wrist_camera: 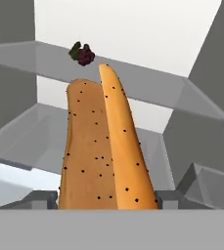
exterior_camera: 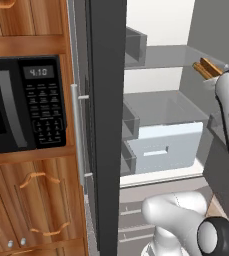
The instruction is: Move the grapes and hotdog bun from the second highest shelf to the top shelf to make space. Then, place the pitcher from the counter on the cleared second highest shelf.
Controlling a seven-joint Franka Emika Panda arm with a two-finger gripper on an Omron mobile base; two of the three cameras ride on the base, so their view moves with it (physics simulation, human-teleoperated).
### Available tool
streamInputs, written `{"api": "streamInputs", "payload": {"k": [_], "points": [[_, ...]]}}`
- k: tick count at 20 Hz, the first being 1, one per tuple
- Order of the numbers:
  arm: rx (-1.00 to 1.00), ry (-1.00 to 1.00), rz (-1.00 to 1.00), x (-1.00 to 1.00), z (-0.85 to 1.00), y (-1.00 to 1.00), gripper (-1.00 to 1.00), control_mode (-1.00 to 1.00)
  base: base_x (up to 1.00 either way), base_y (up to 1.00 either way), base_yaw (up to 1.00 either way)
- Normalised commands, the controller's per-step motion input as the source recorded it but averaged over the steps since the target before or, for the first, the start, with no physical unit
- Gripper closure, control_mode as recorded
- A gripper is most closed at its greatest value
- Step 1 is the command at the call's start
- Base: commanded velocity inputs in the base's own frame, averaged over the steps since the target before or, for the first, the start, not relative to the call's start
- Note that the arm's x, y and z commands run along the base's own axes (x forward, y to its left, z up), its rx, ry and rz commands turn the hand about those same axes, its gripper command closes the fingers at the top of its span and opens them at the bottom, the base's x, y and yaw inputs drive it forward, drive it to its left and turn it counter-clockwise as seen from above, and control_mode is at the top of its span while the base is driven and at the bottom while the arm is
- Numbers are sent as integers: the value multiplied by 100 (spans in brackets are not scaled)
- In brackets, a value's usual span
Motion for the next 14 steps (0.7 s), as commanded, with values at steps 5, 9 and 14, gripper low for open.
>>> {"api": "streamInputs", "payload": {"k": [5,9,14], "points": [[9,-3,-1,52,30,1,100,-100,0,0,0],[3,0,-4,64,15,8,100,-100,0,0,0],[1,0,-5,69,4,6,100,-100,0,0,0]]}}
